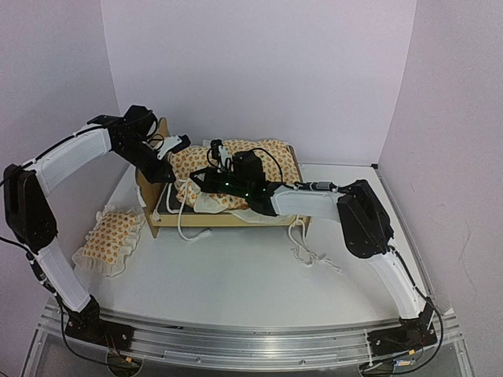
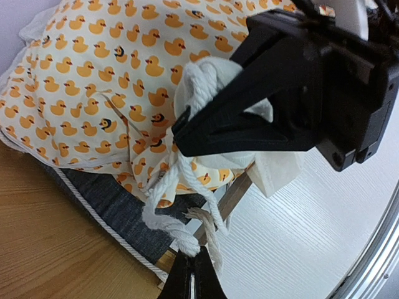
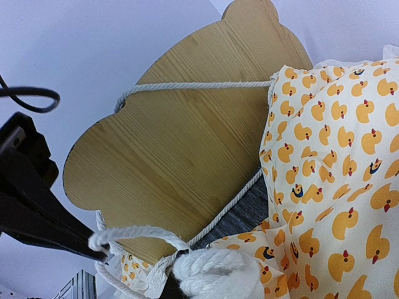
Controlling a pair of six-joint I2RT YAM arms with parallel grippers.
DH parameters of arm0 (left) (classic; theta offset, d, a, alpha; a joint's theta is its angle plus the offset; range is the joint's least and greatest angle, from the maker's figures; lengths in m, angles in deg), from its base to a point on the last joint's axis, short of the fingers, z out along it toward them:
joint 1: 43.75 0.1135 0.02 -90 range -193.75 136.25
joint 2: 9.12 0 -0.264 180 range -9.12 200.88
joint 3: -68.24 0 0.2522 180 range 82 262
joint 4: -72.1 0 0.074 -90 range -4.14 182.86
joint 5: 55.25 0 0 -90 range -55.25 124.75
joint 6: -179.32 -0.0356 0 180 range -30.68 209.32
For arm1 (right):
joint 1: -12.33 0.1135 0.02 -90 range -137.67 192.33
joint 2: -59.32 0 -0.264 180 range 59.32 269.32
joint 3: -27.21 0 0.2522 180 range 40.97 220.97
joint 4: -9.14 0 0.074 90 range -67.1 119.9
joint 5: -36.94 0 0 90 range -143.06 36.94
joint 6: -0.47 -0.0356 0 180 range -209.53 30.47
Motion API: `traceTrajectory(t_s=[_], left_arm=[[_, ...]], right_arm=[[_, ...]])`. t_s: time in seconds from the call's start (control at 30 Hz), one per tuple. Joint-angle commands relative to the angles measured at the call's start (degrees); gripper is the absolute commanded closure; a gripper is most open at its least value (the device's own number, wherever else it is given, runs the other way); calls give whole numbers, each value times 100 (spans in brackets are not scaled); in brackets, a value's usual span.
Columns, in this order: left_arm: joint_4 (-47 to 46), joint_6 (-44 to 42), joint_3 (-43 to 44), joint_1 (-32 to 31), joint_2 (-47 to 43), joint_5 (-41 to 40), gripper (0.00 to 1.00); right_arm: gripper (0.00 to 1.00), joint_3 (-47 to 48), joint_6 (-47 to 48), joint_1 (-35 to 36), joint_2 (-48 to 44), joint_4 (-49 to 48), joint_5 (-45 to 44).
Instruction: Set up the pet bed
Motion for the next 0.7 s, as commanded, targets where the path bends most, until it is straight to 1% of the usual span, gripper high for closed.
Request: traceTrajectory(t_s=[0.0,0.17,0.4,0.53,0.67], left_arm=[[-358,-44,-170,-2,-29,39,100],[-711,-40,-328,-1,19,-54,100],[-1399,29,-239,7,139,-435,100],[-1535,104,-266,6,286,-308,100],[-1739,126,-527,5,336,-237,100]], right_arm=[[100,109,48,9,-356,-151,44],[100,109,33,10,-348,-152,52],[100,109,43,7,-348,-157,45],[100,98,31,5,-351,-155,50],[100,84,39,6,-359,-160,58]])
